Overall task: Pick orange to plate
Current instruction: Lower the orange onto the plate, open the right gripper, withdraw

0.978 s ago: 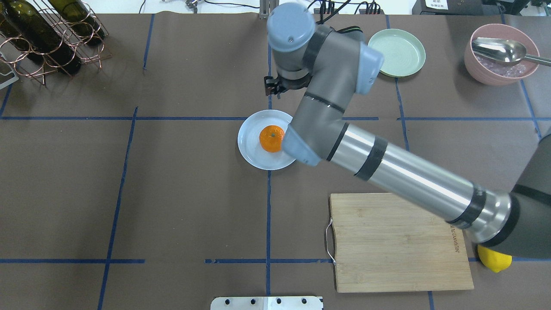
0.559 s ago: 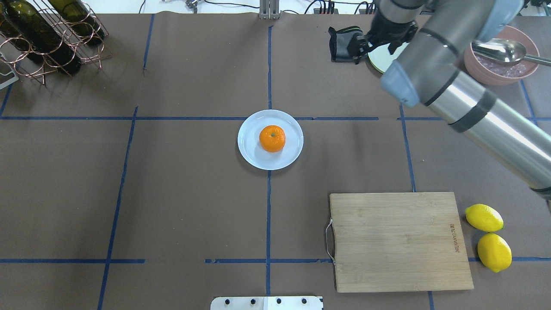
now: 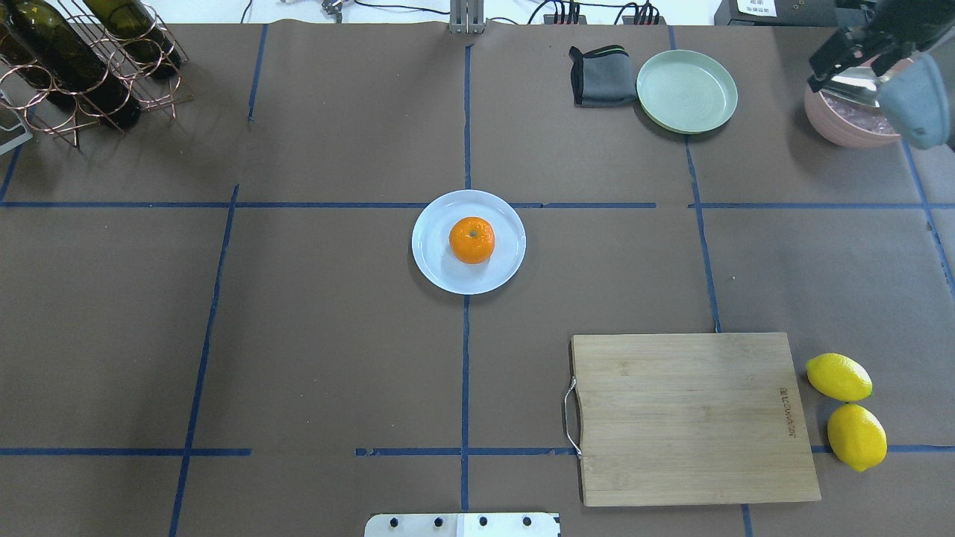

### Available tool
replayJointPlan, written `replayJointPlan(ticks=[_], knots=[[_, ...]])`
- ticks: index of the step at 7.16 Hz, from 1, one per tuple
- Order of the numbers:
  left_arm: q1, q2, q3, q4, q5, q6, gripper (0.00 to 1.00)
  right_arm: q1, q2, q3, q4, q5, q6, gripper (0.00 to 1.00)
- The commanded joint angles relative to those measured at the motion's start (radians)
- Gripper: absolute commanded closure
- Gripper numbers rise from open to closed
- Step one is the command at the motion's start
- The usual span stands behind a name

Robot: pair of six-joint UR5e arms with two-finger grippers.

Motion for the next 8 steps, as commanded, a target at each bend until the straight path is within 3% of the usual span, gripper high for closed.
replayJointPlan(ticks=[1, 4, 8], knots=[[-0.002, 0.002, -0.012, -0.001, 0.004, 0.001, 0.00, 0.105, -0.212, 0.039, 0.003, 0.043, -0.134, 0.00], [-0.004, 0.005, -0.009, -0.003, 0.008, 0.013, 0.00, 0.258, -0.414, 0.058, 0.003, 0.071, -0.279, 0.00], [-0.004, 0.034, -0.026, -0.011, 0.011, 0.013, 0.00, 0.282, -0.463, 0.066, 0.004, 0.080, -0.279, 0.00]])
